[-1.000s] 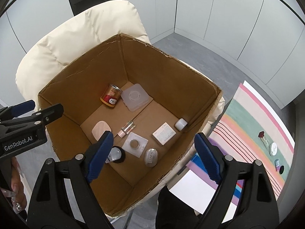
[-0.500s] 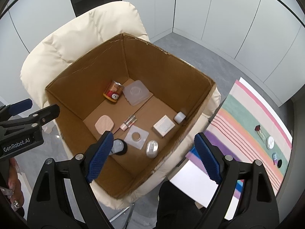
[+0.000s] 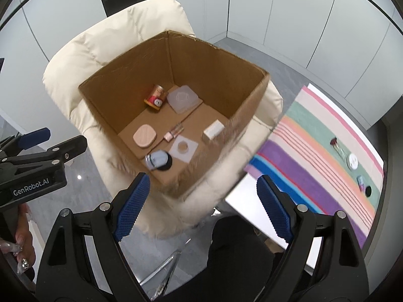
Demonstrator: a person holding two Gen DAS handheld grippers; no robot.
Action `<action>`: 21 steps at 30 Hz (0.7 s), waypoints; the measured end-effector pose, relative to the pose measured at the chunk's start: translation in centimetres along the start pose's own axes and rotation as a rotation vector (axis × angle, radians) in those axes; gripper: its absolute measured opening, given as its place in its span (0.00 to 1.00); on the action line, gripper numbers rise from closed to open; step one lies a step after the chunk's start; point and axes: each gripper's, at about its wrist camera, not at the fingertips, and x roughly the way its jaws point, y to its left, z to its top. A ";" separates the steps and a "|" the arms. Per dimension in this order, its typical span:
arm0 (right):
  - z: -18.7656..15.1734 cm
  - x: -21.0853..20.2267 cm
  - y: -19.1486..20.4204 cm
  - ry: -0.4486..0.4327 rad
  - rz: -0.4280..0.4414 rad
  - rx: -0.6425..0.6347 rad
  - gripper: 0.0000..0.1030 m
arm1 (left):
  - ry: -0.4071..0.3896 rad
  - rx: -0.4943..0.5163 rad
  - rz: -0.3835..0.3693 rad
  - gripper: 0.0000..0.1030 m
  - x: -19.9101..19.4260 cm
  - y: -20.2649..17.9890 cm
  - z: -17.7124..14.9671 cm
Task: Organize objects
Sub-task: 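Withdraw both open tools up and away from the cardboard box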
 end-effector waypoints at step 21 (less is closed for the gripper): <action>-11.6 -5.6 -5.3 0.034 -0.003 0.082 0.86 | 0.046 0.056 -0.116 0.86 -3.2 -4.3 -8.9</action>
